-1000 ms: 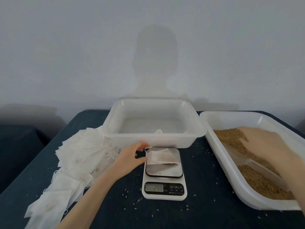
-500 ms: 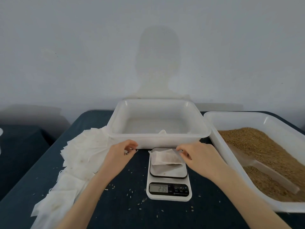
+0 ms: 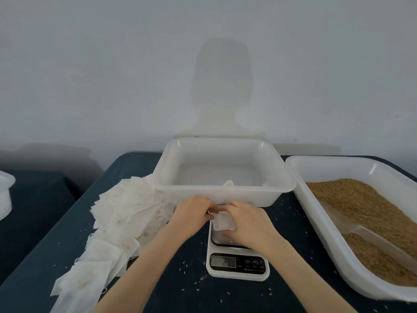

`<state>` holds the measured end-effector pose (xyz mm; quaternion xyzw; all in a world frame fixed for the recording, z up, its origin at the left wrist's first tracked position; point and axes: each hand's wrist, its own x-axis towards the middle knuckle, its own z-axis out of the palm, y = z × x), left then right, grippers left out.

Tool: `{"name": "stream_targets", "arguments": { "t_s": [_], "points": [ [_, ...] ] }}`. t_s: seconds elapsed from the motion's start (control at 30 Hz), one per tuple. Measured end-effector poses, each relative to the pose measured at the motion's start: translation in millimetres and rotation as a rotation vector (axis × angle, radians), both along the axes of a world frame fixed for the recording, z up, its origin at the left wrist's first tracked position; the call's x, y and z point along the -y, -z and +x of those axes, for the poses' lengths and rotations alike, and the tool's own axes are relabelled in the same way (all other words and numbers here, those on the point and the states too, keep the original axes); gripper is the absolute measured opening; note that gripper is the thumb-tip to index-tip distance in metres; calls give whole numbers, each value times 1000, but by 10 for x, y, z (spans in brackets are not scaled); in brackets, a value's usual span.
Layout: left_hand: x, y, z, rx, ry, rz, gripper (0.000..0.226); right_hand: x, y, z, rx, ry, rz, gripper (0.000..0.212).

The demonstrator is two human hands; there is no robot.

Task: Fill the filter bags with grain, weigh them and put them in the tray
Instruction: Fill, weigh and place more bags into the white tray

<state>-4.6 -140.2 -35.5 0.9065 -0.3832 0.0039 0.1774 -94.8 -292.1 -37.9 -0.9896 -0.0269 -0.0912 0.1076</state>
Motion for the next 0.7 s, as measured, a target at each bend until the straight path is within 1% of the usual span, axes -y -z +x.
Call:
{"name": "stream_targets", "arguments": {
  "t_s": [0.07,0.13,0.2,0.27,0.37,0.47,0.57,0.63,0.7],
  "points": [
    [62,-13,42,38,-3,64,15,-9,1,57,25,23,-88,34],
    [93,-20,65,7,4,28,12,33,-19,104,35,71,-107,25],
    [126,-69,69,-70,0,-104,6,104,-102,128,50,139,-29,24],
    [192,-178,79,-129,2,-238,9,193,-252,157,47,195,128,22],
    [303,-450,113,-227,25,-413,11,292,-506,262,63,176,310,19],
    [360,-742,219,-255,14,-597,12,340,-716,450,226,139,409,21],
    [395,-887,383,-238,-78,-758,9,335,-841,710,348,118,439,30],
    [423,-858,507,-220,-150,-742,7,309,-837,896,343,127,397,31],
    [433,-743,642,-178,-216,-637,8,271,-746,1067,269,169,299,26]
  ]
}}
